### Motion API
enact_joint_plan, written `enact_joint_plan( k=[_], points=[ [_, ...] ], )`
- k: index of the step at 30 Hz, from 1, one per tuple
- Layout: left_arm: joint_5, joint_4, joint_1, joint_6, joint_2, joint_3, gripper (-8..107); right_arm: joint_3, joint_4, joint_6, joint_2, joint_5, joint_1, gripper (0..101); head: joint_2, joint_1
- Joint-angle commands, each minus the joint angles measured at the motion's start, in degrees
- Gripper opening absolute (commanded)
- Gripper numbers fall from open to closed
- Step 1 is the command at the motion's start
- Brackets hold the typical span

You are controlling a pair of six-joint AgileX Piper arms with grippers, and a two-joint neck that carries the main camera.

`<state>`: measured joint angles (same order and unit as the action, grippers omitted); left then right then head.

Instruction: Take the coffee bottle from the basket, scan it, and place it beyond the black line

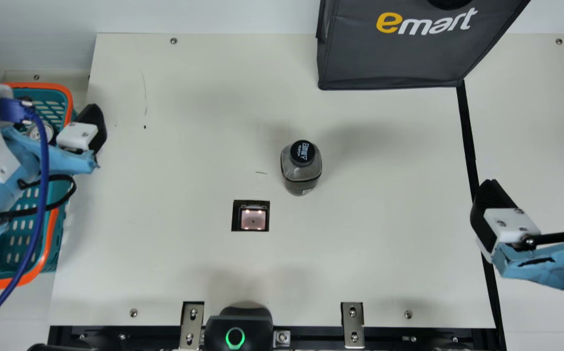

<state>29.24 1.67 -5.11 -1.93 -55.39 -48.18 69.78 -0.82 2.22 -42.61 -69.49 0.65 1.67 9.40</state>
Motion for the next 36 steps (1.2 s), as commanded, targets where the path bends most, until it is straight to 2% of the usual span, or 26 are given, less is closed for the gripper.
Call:
enact_joint_plan(
  k=[1,16,36],
  points=[
    [0.0,0.0,0.3,0.2,0.9,0.8,90,0.0,0.0,0.0,0.0,0.0,0.0,91,-0.1,-1.5],
    [1.3,-1.0,3.4,0.1,7.7,6.7,90,0.0,0.0,0.0,0.0,0.0,0.0,91,-0.1,-1.5],
    [4.9,-4.3,6.0,-2.4,15.7,11.7,90,0.0,0.0,0.0,0.0,0.0,0.0,91,-0.1,-1.5]
  ],
)
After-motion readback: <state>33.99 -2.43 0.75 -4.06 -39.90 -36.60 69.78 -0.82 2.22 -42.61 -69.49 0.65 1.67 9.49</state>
